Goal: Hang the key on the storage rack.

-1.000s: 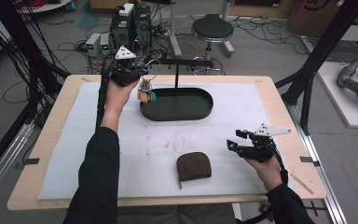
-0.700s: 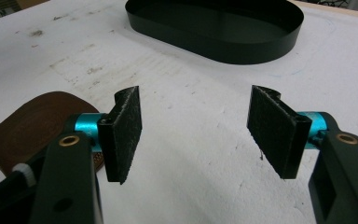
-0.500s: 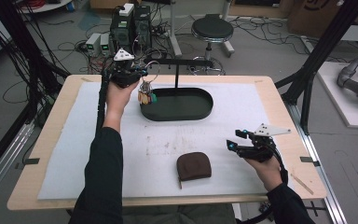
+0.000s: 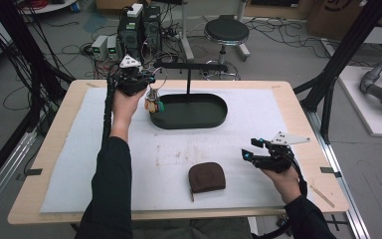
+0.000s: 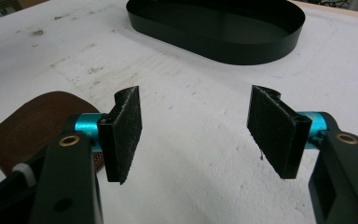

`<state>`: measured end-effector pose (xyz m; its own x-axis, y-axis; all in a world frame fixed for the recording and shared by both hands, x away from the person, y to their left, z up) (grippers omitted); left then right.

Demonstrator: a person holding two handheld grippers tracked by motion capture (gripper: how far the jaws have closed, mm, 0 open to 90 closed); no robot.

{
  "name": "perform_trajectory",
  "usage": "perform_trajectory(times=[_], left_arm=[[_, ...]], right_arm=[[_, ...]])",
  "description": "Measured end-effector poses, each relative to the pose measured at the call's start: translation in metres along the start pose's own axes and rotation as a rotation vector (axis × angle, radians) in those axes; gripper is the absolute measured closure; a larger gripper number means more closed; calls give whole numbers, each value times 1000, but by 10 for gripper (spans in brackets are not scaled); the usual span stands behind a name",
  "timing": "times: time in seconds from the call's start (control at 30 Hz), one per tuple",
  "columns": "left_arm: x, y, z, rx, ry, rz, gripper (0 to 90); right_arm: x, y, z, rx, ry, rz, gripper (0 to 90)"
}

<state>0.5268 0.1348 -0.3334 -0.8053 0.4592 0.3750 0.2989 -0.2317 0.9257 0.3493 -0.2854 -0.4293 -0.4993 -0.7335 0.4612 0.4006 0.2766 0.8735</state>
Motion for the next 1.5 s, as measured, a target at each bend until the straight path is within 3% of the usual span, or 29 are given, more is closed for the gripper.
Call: perform_trajectory(times=[0.87,1.1,1.27,1.5], left_arm=[[-1,-5,0,-5,20,-5,845],[6,-3,0,-26,35,-8,765],[10,-4,-1,-28,47,-3,623],[26,-11,-5,-29,11,-33,471]], right_arm=[[0,0,-1,3,-1,3,360],[0,0,-1,6,-3,0,360],[0,0,-1,6,-4,0,360],[-1,-1,0,4,-4,9,360]])
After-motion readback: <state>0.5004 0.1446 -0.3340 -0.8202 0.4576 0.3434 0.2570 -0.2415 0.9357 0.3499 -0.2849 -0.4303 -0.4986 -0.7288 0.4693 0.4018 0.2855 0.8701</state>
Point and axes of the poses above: each handheld gripper's, and its own axes: x roughly backward along the jaws, y roughly out of its top, z roughly to its left, the point moved 4 cm from there along -x, roughly forward along the jaws, and after that the axes turned 6 degrees about y, right-handed, at the moved point
